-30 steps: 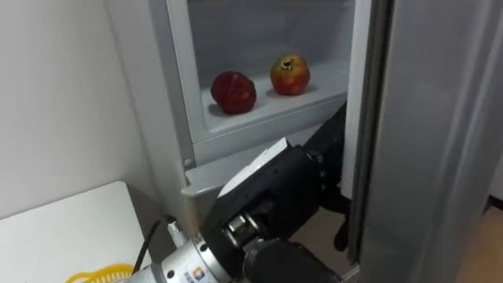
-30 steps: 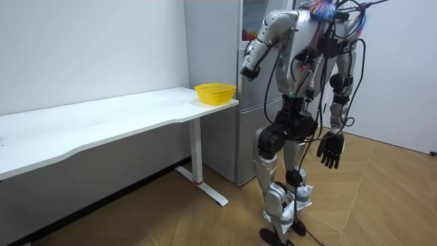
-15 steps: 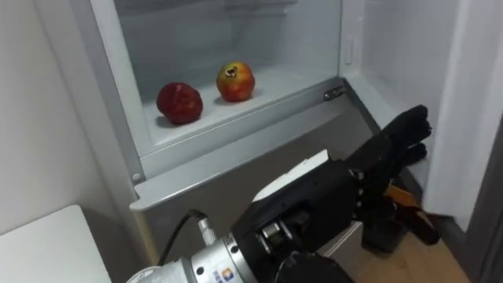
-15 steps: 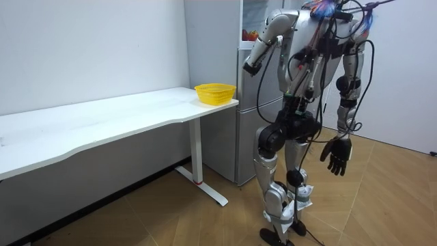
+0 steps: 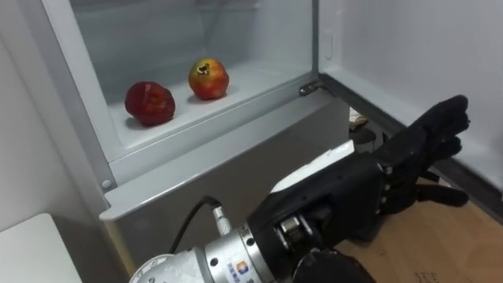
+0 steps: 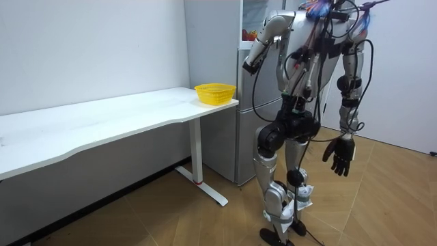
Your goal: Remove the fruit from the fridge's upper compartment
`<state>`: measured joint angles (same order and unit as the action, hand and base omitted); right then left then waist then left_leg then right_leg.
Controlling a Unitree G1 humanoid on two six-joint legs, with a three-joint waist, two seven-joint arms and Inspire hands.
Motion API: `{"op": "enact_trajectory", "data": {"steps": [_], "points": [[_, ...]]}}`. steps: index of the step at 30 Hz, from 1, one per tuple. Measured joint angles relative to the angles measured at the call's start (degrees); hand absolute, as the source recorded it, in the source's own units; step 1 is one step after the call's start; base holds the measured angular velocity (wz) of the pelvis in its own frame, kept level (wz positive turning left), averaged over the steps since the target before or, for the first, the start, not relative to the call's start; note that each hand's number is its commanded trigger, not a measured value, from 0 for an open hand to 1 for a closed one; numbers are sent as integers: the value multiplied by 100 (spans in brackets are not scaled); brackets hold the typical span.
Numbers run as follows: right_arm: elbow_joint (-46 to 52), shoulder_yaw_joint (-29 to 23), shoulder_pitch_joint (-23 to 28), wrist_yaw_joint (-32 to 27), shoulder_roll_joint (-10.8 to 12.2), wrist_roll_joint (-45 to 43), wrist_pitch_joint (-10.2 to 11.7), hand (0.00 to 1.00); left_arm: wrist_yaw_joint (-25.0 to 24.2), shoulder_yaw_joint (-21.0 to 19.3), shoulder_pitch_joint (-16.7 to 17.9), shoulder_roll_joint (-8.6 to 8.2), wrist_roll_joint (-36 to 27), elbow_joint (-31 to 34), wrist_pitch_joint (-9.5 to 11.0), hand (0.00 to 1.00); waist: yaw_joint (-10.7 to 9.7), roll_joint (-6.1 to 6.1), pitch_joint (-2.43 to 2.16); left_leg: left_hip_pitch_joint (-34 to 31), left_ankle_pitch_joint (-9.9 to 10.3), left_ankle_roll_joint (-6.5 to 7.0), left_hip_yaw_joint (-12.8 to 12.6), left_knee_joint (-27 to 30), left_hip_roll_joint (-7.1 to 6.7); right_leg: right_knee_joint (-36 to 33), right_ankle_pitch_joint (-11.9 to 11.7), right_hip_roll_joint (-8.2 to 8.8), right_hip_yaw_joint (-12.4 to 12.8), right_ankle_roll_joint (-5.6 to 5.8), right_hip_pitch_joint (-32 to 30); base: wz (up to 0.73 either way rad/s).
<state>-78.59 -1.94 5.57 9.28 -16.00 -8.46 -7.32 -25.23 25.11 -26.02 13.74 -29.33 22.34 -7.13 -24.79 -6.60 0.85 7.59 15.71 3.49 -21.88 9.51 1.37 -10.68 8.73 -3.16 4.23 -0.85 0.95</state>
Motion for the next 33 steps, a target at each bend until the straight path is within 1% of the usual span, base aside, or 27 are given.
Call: {"op": "enact_trajectory", "data": {"steps": [6, 11, 14, 16, 18, 19, 20, 21, 22, 23, 24, 25, 26, 27, 28, 29, 30, 31, 32, 33], "points": [[6, 8, -8, -51, 0, 22, 24, 0, 1, 0, -19, 45, -1, -9, 0, 0, 11, -1, -1, -88, 0, -1, 9, 1, -1, -10, 1, 5, -11, 0, -60, 0], [-16, -1, -32, -66, 2, 43, 28, 0, 12, -10, -19, 49, 3, -57, 0, 0, 39, 3, -1, -95, -2, -3, 11, 7, -2, -5, 1, 9, -15, -1, -50, -1], [-12, -5, 8, -124, 10, 126, 44, 0, 138, -97, -20, 43, 10, -36, 2, 0, 190, 21, -4, -81, -10, -11, 11, 54, -5, -19, 3, 25, -23, -4, -70, -3], [-19, 0, 14, -159, 9, 116, 45, 0, 260, -202, -20, 71, 32, -32, 3, 0, 326, 44, -4, -79, -10, -11, 15, 74, -3, -14, 3, 26, -19, -5, -54, 0], [-32, -3, 32, -168, 16, 111, 43, 0, 396, -369, 3, 201, 93, 122, 3, 0, 472, 104, -7, -86, -13, -15, 66, 98, 0, -6, 6, 33, -80, -11, -8, 11], [-32, -4, 40, -169, 19, 115, 41, 0, 410, -423, 12, 234, 100, 179, 3, 0, 502, 128, -4, -85, -14, -15, 81, 113, 1, 0, 9, 38, -119, -16, -8, 18], [-44, -3, 65, -175, 31, 114, 42, 0, 470, -560, 45, 281, 253, 326, 7, 0, 618, 179, -14, -81, -14, -16, 151, 138, -2, 1, 31, 52, -167, -35, -6, 23], [-94, -5, 95, -219, 63, 110, 42, 0, 531, -699, 114, 279, 400, 448, 37, 0, 694, 238, -38, -69, -18, -23, 209, 143, -3, 3, 44, 61, -234, -47, 24, 26], [-142, -17, 134, -245, 93, 111, 46, 0, 585, -765, 150, 278, 507, 514, 65, 0, 751, 270, -38, -57, -22, -29, 242, 142, -5, 1, 52, 66, -266, -52, 46, 25], [-157, -41, 161, -292, 178, 110, 51, 0, 657, -928, 223, 254, 700, 633, 106, 0, 902, 355, -24, -3, -37, -48, 272, 135, -3, 3, 60, 66, -293, -65, 116, 15], [-155, -81, 229, -319, 253, 77, 103, 0, 745, -1154, 367, 267, 883, 787, 139, 0, 1083, 415, -68, -1, -49, -66, 308, 134, 0, -2, 69, 59, -301, -80, 124, 11], [-154, -109, 258, -323, 281, 54, 135, 0, 803, -1289, 450, 285, 945, 871, 181, 0, 1131, 436, -82, 2, -53, -73, 330, 134, 1, 2, 70, 55, -306, -86, 133, 12], [-155, -120, 263, -340, 304, 33, 171, 0, 1002, -1536, 611, 294, 1062, 998, 289, 0, 1259, 445, -86, 11, -56, -78, 362, 135, 4, 7, 72, 57, -344, -91, 161, 22], [-159, -113, 283, -391, 310, 31, 186, 0, 1198, -1720, 733, 279, 1231, 1040, 390, 0, 1396, 439, -85, 21, -57, -77, 456, 145, -4, 16, 69, 74, -435, -95, 224, 29], [-174, -117, 317, -440, 322, 25, 190, 0, 1269, -1810, 782, 271, 1348, 1046, 406, 0, 1427, 443, -86, 26, -57, -77, 504, 148, -8, 17, 74, 85, -485, -97, 251, 41], [-178, -143, 332, -507, 354, -29, 203, 0, 1461, -2019, 908, 274, 1592, 1105, 410, 0, 1529, 456, -84, 26, -62, -72, 588, 156, -21, 13, 97, 111, -596, -101, 288, 34], [-156, -238, 332, -533, 374, -99, 231, 0, 1647, -2275, 1066, 273, 1913, 1255, 410, 0, 1672, 456, -84, 15, -65, -74, 630, 156, -24, 20, 105, 111, -616, -105, 285, 27], [-133, -281, 329, -539, 383, -121, 240, 0, 1749, -2387, 1129, 273, 2044, 1329, 414, 0, 1726, 457, -84, 9, -66, -75, 648, 157, -24, 39, 108, 111, -625, -109, 279, 20], [-121, -279, 330, -545, 390, -136, 247, 0, 1995, -2600, 1224, 272, 2314, 1468, 431, 0, 1836, 479, -97, -8, -69, -77, 739, 162, -29, 74, 110, 121, -707, -112, 304, 28], [-123, -273, 333, -547, 396, -136, 247, 0, 2225, -2752, 1238, 271, 2512, 1502, 517, 0, 1927, 512, -116, -15, -76, -82, 812, 168, -35, 86, 116, 130, -772, -121, 329, 33]]}}
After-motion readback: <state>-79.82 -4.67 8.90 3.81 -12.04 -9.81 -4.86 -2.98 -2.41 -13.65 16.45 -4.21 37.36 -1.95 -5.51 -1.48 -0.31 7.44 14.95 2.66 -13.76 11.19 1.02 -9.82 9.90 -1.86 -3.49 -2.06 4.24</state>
